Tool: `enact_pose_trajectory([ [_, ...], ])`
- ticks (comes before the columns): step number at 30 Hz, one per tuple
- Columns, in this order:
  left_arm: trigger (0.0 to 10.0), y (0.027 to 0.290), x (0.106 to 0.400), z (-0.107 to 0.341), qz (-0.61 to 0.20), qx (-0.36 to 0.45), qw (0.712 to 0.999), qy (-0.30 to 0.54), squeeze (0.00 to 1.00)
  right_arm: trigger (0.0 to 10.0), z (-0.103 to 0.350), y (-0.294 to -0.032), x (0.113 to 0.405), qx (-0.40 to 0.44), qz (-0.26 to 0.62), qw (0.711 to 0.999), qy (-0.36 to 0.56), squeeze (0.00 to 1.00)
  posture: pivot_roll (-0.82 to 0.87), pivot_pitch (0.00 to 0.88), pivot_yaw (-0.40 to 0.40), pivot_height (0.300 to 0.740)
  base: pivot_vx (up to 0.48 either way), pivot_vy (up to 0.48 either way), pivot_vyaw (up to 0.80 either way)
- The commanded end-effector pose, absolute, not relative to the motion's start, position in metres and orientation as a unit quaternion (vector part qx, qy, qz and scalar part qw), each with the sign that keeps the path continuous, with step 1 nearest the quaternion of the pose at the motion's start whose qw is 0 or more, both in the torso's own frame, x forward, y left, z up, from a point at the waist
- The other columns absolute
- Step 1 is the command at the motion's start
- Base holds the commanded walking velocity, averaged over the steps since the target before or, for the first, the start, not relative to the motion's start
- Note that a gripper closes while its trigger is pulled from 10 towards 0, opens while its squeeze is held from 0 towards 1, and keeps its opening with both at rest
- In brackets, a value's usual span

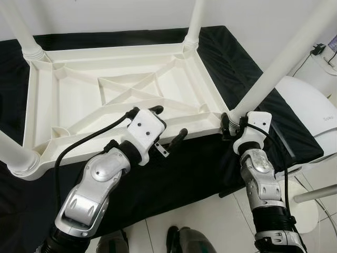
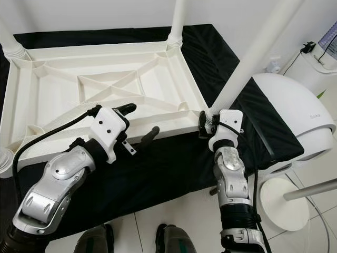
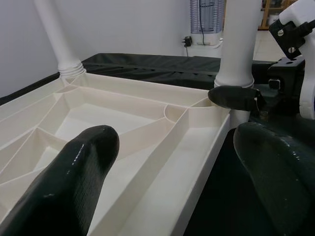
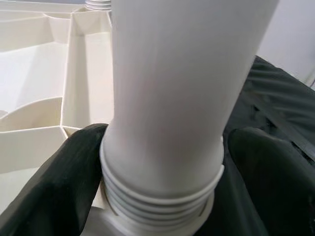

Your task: Building children table

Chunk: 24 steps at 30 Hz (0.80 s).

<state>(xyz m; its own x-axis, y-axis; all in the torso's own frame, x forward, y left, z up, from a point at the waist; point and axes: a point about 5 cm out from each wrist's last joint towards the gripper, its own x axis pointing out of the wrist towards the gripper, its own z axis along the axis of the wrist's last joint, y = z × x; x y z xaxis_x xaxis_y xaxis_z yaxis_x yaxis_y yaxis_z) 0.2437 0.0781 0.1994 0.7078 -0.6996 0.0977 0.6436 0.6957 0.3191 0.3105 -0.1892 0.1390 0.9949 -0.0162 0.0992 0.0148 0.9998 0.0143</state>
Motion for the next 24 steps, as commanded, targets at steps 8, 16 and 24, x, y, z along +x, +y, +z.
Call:
enact_pose_trajectory([
  [8,10.0,0.074,0.242,0.193,-0.375,0.134,0.913,-0.094,0.00,10.0,0.149,-0.200,0.312,0.006,0.081,0.995,-0.064,0.00,0.01,0.150,-0.077,0.740,0.000,0.000,0.00],
  [16,10.0,0.073,0.242,0.194,-0.375,0.132,0.913,-0.096,0.00,10.0,0.160,-0.207,0.313,-0.009,0.146,0.986,-0.080,0.00,0.01,0.149,-0.073,0.740,0.000,0.000,0.00],
  [24,10.0,0.069,0.240,0.191,-0.395,0.134,0.904,-0.090,0.00,10.0,0.172,-0.221,0.318,-0.040,0.195,0.976,-0.084,0.00,0.01,0.141,-0.069,0.740,0.000,0.000,0.00],
])
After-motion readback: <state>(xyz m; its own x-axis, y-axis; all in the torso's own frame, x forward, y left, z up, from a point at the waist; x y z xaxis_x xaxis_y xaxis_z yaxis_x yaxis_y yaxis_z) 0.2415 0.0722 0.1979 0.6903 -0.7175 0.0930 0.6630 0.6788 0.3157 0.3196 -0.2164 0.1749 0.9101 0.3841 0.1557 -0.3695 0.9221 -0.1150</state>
